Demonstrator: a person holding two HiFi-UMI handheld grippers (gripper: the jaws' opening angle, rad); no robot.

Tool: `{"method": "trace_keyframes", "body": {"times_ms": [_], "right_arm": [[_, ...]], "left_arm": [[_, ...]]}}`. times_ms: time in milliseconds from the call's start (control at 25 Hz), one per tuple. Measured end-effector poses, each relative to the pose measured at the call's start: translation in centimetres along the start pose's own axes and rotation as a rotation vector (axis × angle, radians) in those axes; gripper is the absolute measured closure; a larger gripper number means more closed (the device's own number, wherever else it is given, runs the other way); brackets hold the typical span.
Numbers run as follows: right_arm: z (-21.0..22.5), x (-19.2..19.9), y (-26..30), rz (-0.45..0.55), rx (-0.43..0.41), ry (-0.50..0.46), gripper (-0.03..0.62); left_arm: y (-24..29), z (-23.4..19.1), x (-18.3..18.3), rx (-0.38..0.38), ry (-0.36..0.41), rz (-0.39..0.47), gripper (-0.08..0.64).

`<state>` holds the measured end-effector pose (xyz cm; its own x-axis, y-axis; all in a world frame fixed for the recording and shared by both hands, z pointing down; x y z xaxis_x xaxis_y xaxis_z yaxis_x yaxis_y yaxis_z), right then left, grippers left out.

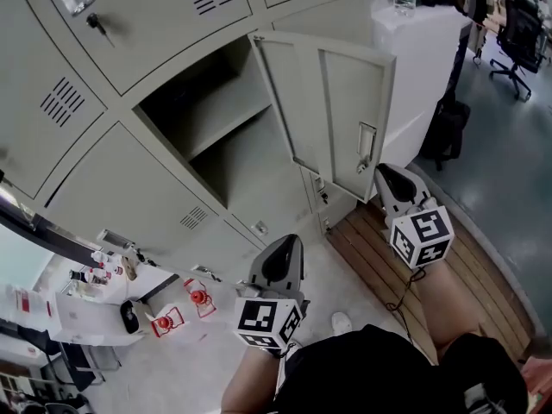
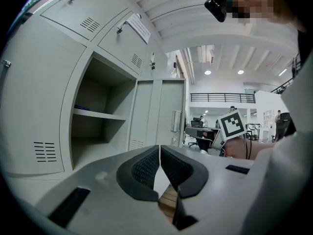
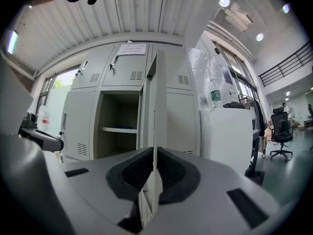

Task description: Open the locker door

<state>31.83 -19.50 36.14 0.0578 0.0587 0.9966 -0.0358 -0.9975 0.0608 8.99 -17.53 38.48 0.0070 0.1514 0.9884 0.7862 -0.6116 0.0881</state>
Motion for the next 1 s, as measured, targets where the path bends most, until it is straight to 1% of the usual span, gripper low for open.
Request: {"method": "trace_keyframes", "body": {"times_ms": [160, 240, 600, 800, 1000], "right_arm": [[-2.0, 0.2, -0.8, -0.016, -0.021, -0.030, 0.537], [-3.6, 0.3, -1.2, -0.029, -0.043, -0.026, 0.538], [-13.3, 0.5, -2.7, -0.057, -0.147, 0.005, 0.538], [-18.2, 0.5, -4.4, -0.068, -0.177, 0.003, 0.538], [-22.1, 1.1, -6.2, -0.096, -0.191, 0.012, 0.538]], "left_arm": [[-1.1, -0.3, -0.2, -0.011, 0.002, 0.006, 0.538], [-1.9, -0.6, -0.4, -0.011, 0.002, 0.009, 0.538], [-7.8, -3.2, 0.1, -0.015, -0.014, 0.002, 0.537], [-11.6, -4.0, 0.5, -0.007, -0.018, 0.000, 0.538], [-14.9, -4.8, 1.2, 0.004, -0.029, -0.007, 0.538]]}}
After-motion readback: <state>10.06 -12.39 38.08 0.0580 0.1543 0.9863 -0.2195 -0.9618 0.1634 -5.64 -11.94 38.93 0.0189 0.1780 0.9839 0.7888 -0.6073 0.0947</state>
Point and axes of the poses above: the fingertips, and each gripper's own axes: y forward along the fingers, z to its right, x out of its underside, the point moved 3 cm from there along -y, backward along the fingers, and after that the axes turned 2 degrees about x, right-handed, at the moved point
